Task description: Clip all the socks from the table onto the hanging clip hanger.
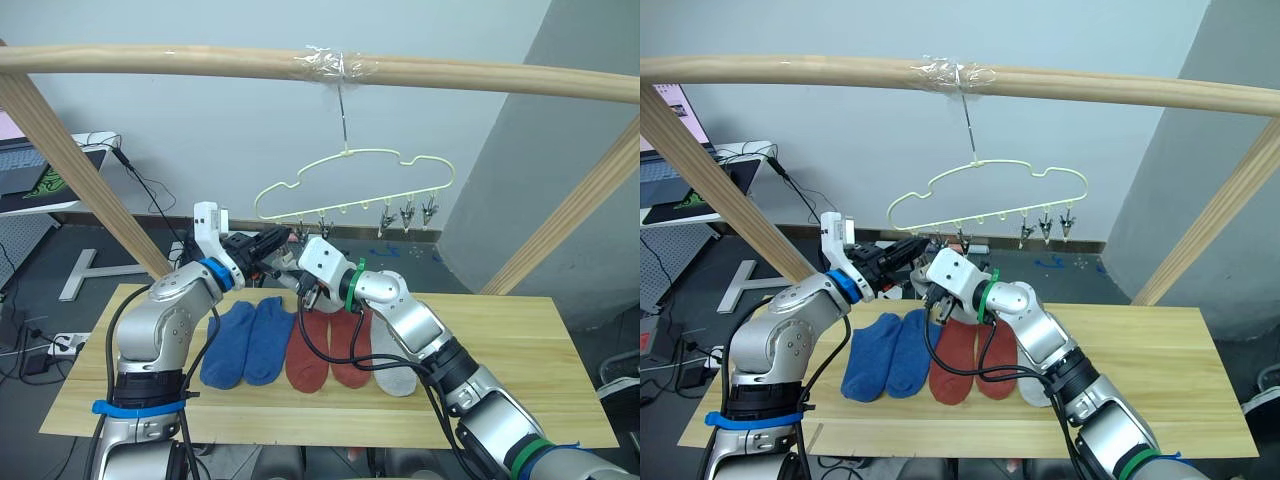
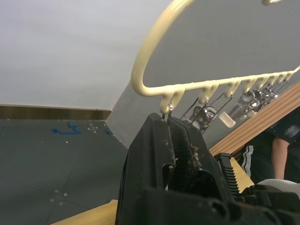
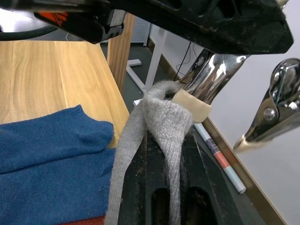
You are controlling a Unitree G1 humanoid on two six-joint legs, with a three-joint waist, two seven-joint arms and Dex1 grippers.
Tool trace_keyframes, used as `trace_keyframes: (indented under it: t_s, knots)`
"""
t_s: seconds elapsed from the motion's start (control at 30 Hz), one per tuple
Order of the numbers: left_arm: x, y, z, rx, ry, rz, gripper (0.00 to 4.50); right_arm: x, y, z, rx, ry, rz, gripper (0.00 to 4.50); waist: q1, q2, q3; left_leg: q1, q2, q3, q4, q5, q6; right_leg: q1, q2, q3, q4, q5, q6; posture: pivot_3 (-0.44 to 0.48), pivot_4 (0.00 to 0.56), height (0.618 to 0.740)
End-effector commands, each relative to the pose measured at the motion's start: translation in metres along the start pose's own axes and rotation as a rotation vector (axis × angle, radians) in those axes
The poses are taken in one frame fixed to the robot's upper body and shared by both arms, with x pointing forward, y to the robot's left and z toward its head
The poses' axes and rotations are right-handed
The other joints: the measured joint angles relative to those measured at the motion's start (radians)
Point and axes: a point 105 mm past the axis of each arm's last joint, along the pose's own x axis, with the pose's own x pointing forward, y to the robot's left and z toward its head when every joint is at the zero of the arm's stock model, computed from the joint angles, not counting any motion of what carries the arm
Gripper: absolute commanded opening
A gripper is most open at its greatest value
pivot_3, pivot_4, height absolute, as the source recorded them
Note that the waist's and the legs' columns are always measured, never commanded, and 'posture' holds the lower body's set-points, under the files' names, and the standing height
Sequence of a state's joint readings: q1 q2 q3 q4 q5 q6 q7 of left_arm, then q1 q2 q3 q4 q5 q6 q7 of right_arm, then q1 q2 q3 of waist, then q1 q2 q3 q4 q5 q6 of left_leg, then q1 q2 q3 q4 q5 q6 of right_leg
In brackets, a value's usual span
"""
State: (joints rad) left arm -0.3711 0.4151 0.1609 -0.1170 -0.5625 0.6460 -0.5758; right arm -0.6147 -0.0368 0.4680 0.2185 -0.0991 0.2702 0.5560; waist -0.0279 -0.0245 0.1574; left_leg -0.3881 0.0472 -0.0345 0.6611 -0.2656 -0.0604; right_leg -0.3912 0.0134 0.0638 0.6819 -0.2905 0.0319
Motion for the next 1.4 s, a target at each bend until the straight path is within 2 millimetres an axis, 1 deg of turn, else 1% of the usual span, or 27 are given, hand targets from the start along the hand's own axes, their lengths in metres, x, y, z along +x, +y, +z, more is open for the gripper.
trace_keyframes:
  t_s: [0.03,0.07,0.23,0.3,0.33,0.37,0.4,0.43,0.57,0.7,0.8,0.9,0.97,1.03,1.1,1.13,1.23,1.27,1.4]
  knots:
    - [-0.002,-0.003,0.008,-0.019,-0.033,-0.015,0.0,0.0,-0.006,0.018,-0.032,-0.064,-0.025,0.04,0.0,0.0,0.0,0.0,0.0,0.0,0.0,0.0,0.0,0.0,0.0,0.0,0.0,0.0,0.0,0.056,0.124,0.71]
    - [-0.003,-0.002,0.008,-0.031,-0.034,-0.012,0.0,0.0,-0.006,0.018,-0.031,-0.064,-0.024,0.04,0.0,0.0,0.0,0.0,0.0,0.0,0.0,0.0,0.0,0.0,0.0,0.0,0.0,0.0,0.0,0.056,0.124,0.71]
    - [-0.004,-0.003,0.009,0.009,-0.036,-0.011,1.71,0.001,-0.008,0.018,-0.028,-0.065,-0.036,0.0,0.0,0.0,0.0,0.0,0.0,-0.001,0.0,0.0,0.0,0.0,0.0,-0.001,0.0,0.0,0.0,0.063,0.12,0.71]
    - [-0.006,-0.005,0.009,0.008,-0.03,-0.029,2.33,0.001,-0.006,0.018,0.001,-0.071,-0.029,0.0,0.0,0.0,0.0,0.0,0.0,-0.001,0.0,0.0,0.0,0.0,0.0,-0.001,0.0,0.0,0.0,0.063,0.12,0.71]
    - [-0.007,-0.006,0.009,0.012,-0.029,-0.033,2.66,0.002,-0.007,0.018,0.004,-0.07,-0.031,0.27,0.0,0.0,0.0,0.0,0.0,-0.001,0.0,0.0,0.0,0.0,0.0,-0.001,0.0,0.0,0.0,0.066,0.119,0.71]
    - [-0.01,-0.005,0.009,0.024,-0.027,-0.024,2.67,0.003,-0.006,0.018,0.006,-0.067,-0.029,0.58,0.0,0.0,0.0,0.0,0.0,-0.001,0.0,0.0,0.0,0.0,0.0,-0.001,0.0,0.0,0.0,0.071,0.119,0.71]
    - [-0.011,-0.004,0.009,0.034,-0.026,-0.015,2.67,0.003,-0.006,0.017,0.004,-0.064,-0.028,0.78,0.0,0.0,0.0,0.0,0.0,-0.001,0.0,0.0,0.0,0.0,0.0,-0.001,0.0,0.0,0.0,0.071,0.119,0.71]
    - [-0.012,-0.004,0.008,0.04,-0.025,-0.009,2.67,0.004,-0.006,0.017,0.003,-0.063,-0.027,1.23,0.0,0.0,0.0,0.0,0.0,-0.001,0.0,0.0,0.0,0.0,0.0,-0.001,0.0,0.0,0.0,0.074,0.12,0.71]
    - [-0.023,0.001,0.005,0.094,-0.015,0.024,2.67,0.004,-0.003,0.014,-0.053,-0.041,-0.012,2.61,0.001,0.0,0.0,-0.001,0.0,-0.001,0.0,0.0,0.0,0.0,0.0,-0.001,0.0,0.0,0.0,0.074,0.12,0.71]
    - [-0.03,0.001,0.002,0.256,-0.023,0.072,2.67,-0.006,-0.006,0.008,-0.092,-0.039,-0.035,2.61,0.002,0.0,0.0,-0.001,0.0,-0.001,0.0,0.0,0.0,-0.001,0.0,0.0,0.0,0.0,0.0,0.077,0.121,0.71]
    - [-0.031,-0.003,-0.001,0.35,-0.071,0.108,2.67,-0.019,-0.01,0.006,-0.087,-0.048,-0.043,2.61,0.013,0.0,0.0,-0.004,0.0,-0.001,0.0,0.0,0.0,-0.004,-0.001,-0.001,0.0,0.0,0.0,0.076,0.124,0.71]
    - [-0.03,-0.005,-0.007,0.372,-0.086,0.112,2.67,-0.032,-0.011,0.005,-0.088,-0.051,-0.042,2.61,0.025,0.0,0.0,-0.009,0.0,0.0,0.001,0.0,0.0,-0.008,-0.001,0.0,0.001,0.0,-0.001,0.074,0.125,0.71]
    - [-0.027,-0.012,-0.01,0.371,-0.107,0.101,2.67,-0.043,-0.012,0.006,-0.084,-0.055,-0.049,2.61,0.028,0.0,0.0,-0.013,0.0,0.001,0.001,0.0,0.0,-0.014,-0.001,0.0,0.003,0.001,-0.001,0.064,0.129,0.71]
    - [-0.021,-0.021,-0.014,0.381,-0.132,0.086,2.67,-0.06,-0.009,0.006,-0.082,-0.056,-0.046,2.61,0.03,0.0,0.0,-0.013,0.0,0.001,0.001,0.0,0.0,-0.014,-0.001,0.0,0.003,0.001,-0.001,0.056,0.132,0.71]
    - [-0.017,-0.025,-0.016,0.387,-0.151,0.09,2.67,-0.071,-0.006,0.007,-0.085,-0.051,-0.038,2.61,0.032,0.0,0.0,-0.013,-0.001,0.001,0.001,0.0,0.0,-0.014,-0.001,0.001,0.003,0.001,-0.001,0.056,0.132,0.71]
    - [-0.015,-0.025,-0.016,0.392,-0.159,0.104,2.67,-0.077,-0.006,0.007,-0.087,-0.046,-0.037,2.61,0.03,0.0,0.0,-0.013,-0.001,0.002,0.001,0.0,0.0,-0.014,-0.001,0.001,0.003,0.001,-0.001,0.043,0.135,0.71]
    - [-0.012,-0.025,-0.017,0.405,-0.178,0.118,2.67,-0.085,-0.005,0.009,-0.091,-0.037,-0.034,2.61,0.023,0.0,0.0,-0.012,-0.001,0.002,0.001,0.0,0.0,-0.014,-0.001,0.002,0.004,0.001,-0.001,0.043,0.135,0.71]
    - [-0.01,-0.024,-0.017,0.413,-0.189,0.134,2.67,-0.09,-0.006,0.01,-0.092,-0.036,-0.039,2.61,0.021,0.0,0.0,-0.011,0.0,0.003,0.001,0.0,0.0,-0.014,0.0,0.002,0.004,0.001,-0.001,0.024,0.139,0.71]
    - [-0.003,-0.017,-0.018,0.43,-0.214,0.212,2.67,-0.103,-0.014,0.018,-0.092,-0.041,-0.067,2.61,0.022,0.0,0.0,-0.01,0.0,0.002,0.002,0.0,0.0,-0.014,0.001,0.002,0.007,0.001,-0.001,0.007,0.145,0.71]
